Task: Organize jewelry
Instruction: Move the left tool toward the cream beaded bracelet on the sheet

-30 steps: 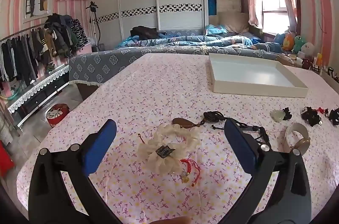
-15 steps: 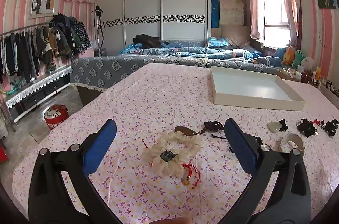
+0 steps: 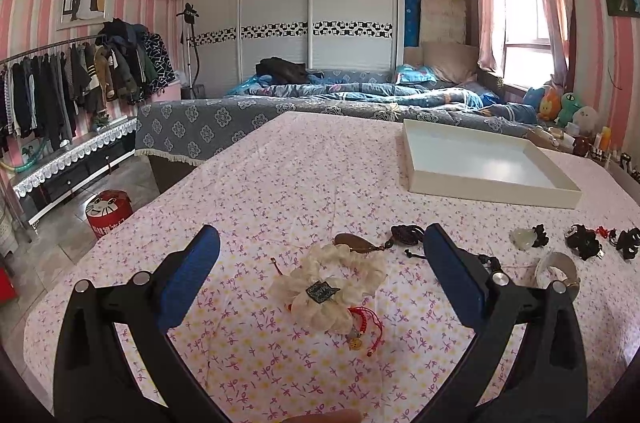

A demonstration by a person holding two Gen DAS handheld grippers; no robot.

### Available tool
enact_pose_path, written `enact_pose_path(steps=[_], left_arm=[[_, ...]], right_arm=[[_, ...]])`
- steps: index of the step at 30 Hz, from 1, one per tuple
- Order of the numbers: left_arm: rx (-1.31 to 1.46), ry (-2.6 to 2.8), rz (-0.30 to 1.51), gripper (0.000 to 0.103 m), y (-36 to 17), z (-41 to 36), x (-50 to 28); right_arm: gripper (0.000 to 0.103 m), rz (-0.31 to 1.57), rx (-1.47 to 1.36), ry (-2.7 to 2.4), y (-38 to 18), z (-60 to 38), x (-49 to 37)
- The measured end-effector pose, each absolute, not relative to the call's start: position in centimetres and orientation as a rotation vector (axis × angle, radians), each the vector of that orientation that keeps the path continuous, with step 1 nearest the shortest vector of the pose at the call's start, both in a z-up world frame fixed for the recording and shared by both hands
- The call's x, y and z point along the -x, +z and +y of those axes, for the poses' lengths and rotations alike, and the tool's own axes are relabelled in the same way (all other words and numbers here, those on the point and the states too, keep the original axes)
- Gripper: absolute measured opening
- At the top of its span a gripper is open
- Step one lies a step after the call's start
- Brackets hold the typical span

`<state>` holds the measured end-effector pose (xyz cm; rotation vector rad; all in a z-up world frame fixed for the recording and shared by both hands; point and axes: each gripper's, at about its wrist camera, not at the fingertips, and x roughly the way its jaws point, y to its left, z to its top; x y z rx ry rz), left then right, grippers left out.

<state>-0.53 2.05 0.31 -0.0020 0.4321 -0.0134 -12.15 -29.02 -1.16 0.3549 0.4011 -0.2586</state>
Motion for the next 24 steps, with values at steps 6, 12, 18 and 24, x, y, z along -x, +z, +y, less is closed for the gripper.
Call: enact_pose_path(steps=[6, 12, 18, 24], left_arm=[[0.010, -0.007, 0.427, 0.100, 0.2, 2.2, 0.5], [0.007, -0.007, 0.429, 0.100, 0.3, 2.1, 0.5], [0.013, -0.007, 0.421, 0.100, 0.2, 2.3, 0.6], [0.027, -0.026, 0.428, 0.100, 0.2, 2.4, 0.5]], right_arm=[[0.101, 0.429, -0.298, -0.255, -1.1, -28.0, 11.5], [0.101, 0.397, -0.302, -0.256, -0.9, -28.1, 12.2], [0.101, 0.406, -0.285, -0.257, -0.8, -27.8, 12.1], [0.101, 0.417, -0.258, -0.250, -0.8, -27.3, 11.8]])
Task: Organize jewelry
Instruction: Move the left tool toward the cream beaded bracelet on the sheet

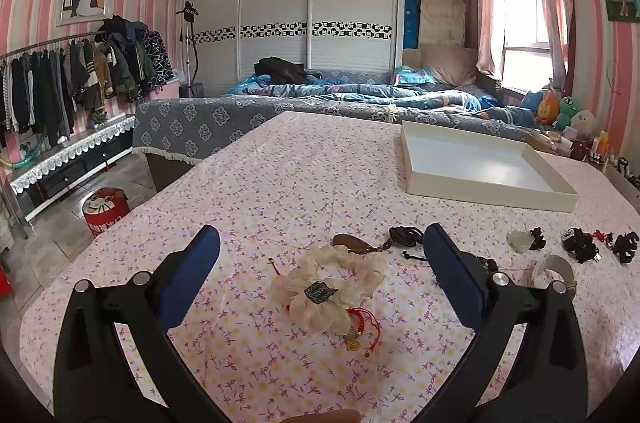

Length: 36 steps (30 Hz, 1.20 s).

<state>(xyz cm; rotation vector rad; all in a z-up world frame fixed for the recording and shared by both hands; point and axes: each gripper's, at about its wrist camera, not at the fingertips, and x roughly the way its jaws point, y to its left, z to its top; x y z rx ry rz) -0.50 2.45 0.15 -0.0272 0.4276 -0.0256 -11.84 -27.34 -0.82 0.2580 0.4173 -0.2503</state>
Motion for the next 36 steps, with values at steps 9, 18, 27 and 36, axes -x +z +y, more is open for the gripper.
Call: enact_pose_path(steps=[9, 18, 27, 36], left_arm=[[0.036, -0.043, 0.459, 0.100, 0.1, 2.5, 0.0], [0.115, -0.095, 0.503, 0.100, -0.3, 3.6, -0.9], [0.176, -0.150, 0.601, 0.100, -1.6, 3.9, -2.8], [0.104, -0.153, 0.508, 0.100, -0.7, 2.6, -1.2]], right_arm=[[0.101, 0.511, -0.218, -0.197, -1.5, -26.5, 10.0], [0.101, 0.512, -0.209, -0.245, -1.5, -26.5, 10.2], [0.101, 0.521, -0.169, -0.290, -1.4, -26.0, 10.1], [0.101, 0.521, -0.206, -0.288, -1.5, -26.7, 10.3]])
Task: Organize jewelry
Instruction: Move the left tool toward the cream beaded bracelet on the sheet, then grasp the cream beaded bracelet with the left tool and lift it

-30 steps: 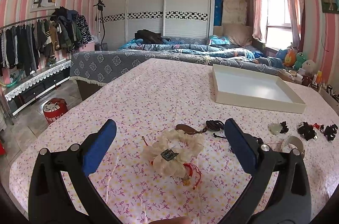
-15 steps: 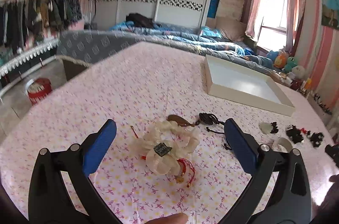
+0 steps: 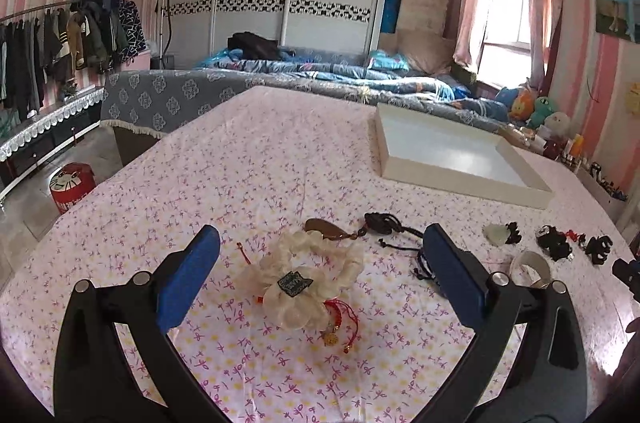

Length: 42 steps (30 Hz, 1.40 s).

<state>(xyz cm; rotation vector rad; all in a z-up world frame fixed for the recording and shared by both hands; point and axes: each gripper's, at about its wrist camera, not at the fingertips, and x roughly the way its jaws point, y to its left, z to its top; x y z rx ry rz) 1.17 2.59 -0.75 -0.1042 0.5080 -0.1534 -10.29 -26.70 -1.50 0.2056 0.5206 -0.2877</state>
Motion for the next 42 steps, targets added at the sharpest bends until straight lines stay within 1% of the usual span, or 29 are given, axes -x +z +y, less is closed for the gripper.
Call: enact_pose_path(steps=[4, 7, 11, 19, 22, 28, 29, 30, 31, 32, 33, 34, 35, 36, 38, 39, 40, 42], left_arm=[[0.118, -0.169, 0.507, 0.100, -0.7, 2.9, -1.2], [0.082, -0.172, 0.515, 0.100, -0.6, 2.1, -1.2], [0.021, -0.188, 0.482, 0.100, -0.3, 1.0, -0.4], [-0.005, -0.161, 0.470, 0.100, 0.0, 1.0, 0.2], [-0.031, -0.175, 0.505, 0.100, -0.2, 0.8, 0.0], [-0.021, -0.185, 0.641, 0.100, -1.5, 0.9, -2.2], [-0.021, -0.183, 0.675, 0.099, -2.0, 0.9, -2.8], [-0.030, -0.172, 0.708, 0.095, -2.3, 0.8, -3.5], [-0.055, -0.150, 0.737, 0.086, -2.7, 0.7, -4.3], [-0.075, -0.141, 0.748, 0.079, -2.9, 0.5, -4.7], [-0.098, -0.134, 0.768, 0.077, -3.2, 0.4, -5.3], [-0.101, -0.139, 0.789, 0.069, -3.4, 0.4, -5.8], [-0.096, -0.150, 0.818, 0.063, -3.8, 0.4, -6.3], [-0.095, -0.149, 0.839, 0.060, -4.0, 0.5, -6.6], [-0.080, -0.158, 0.865, 0.038, -4.3, 0.8, -7.0], [-0.072, -0.159, 0.863, 0.032, -4.3, 1.0, -7.0], [-0.057, -0.168, 0.850, 0.022, -4.3, 1.2, -6.9], [-0.046, -0.185, 0.819, 0.016, -3.9, 1.4, -6.3]], right_arm=[[0.101, 0.498, -0.213, -0.297, -1.4, -26.7, 10.7], [0.101, 0.491, -0.196, -0.279, -1.3, -26.4, 10.7], [0.101, 0.476, -0.198, -0.284, -1.1, -26.3, 11.0], [0.101, 0.480, -0.210, -0.267, -1.2, -26.6, 10.9], [0.101, 0.510, -0.225, -0.252, -1.4, -26.9, 10.4], [0.101, 0.586, -0.261, -0.218, -2.3, -27.4, 9.1], [0.101, 0.594, -0.265, -0.216, -2.4, -27.4, 9.0], [0.101, 0.600, -0.268, -0.213, -2.5, -27.5, 8.9], [0.101, 0.609, -0.271, -0.211, -2.6, -27.5, 8.7], [0.101, 0.616, -0.271, -0.210, -2.7, -27.5, 8.7], [0.101, 0.620, -0.270, -0.210, -2.7, -27.5, 8.6], [0.101, 0.626, -0.271, -0.211, -2.8, -27.5, 8.5], [0.101, 0.630, -0.271, -0.213, -2.9, -27.5, 8.5], [0.101, 0.632, -0.272, -0.216, -2.9, -27.6, 8.5], [0.101, 0.633, -0.288, -0.220, -2.9, -27.8, 8.4], [0.101, 0.637, -0.295, -0.220, -3.0, -28.0, 8.4], [0.101, 0.642, -0.309, -0.214, -3.1, -28.2, 8.3], [0.101, 0.639, -0.327, -0.209, -3.1, -28.7, 8.2]])
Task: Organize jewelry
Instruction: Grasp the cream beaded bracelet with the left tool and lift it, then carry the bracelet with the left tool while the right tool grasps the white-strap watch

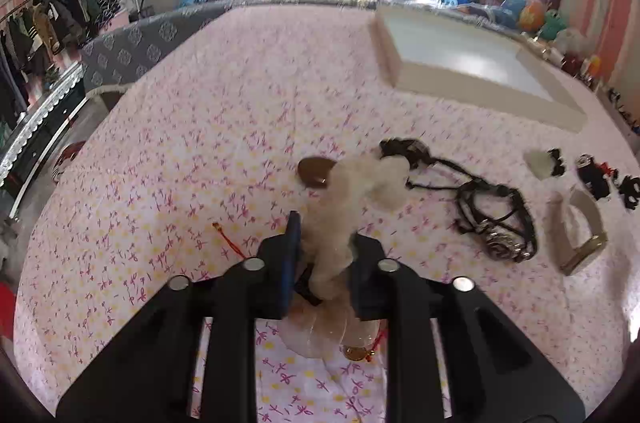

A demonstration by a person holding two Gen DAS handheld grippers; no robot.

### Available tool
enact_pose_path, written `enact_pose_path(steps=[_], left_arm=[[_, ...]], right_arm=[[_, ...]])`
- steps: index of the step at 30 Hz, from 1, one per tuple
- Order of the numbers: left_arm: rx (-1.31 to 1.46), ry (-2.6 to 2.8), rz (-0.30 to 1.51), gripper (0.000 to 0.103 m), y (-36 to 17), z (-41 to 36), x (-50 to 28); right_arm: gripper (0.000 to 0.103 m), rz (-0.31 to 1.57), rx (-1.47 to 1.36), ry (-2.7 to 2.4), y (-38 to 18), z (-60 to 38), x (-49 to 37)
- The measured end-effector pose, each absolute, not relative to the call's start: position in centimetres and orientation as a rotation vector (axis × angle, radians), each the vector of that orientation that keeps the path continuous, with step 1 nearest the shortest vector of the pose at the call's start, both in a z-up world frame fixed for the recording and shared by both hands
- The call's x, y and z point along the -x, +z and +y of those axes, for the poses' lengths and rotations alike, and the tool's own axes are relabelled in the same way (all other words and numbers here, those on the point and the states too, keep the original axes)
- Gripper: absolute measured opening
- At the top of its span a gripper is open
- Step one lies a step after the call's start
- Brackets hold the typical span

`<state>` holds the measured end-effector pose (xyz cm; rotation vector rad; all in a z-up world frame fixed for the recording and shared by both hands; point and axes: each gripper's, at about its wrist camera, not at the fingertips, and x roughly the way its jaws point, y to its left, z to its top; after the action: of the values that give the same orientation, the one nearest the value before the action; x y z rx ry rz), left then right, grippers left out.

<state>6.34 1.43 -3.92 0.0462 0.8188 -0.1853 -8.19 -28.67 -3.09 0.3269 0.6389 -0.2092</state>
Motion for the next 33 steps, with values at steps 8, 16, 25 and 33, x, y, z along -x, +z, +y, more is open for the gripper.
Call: enact_pose_path(steps=[8, 16, 25, 33], left_arm=[[-0.049, -0.236, 0.750, 0.007, -2.0, 1.1, -5.2], [-0.030, -0.232, 0.707, 0.007, 0.1, 1.9, -5.2], [-0.014, -0.253, 0.734, 0.007, -0.9, 2.2, -5.7], [-0.042, -0.242, 0.706, 0.007, 0.3, 2.9, -6.1]], right_arm=[[0.101, 0.619, -0.278, -0.195, -1.7, -29.3, 7.1], [0.101, 0.621, -0.214, -0.175, -0.8, -27.2, 6.4], [0.085, 0.623, -0.204, -0.153, -0.5, -25.9, 5.6], [0.079, 0.643, -0.213, -0.223, -0.8, -28.1, 4.4]])
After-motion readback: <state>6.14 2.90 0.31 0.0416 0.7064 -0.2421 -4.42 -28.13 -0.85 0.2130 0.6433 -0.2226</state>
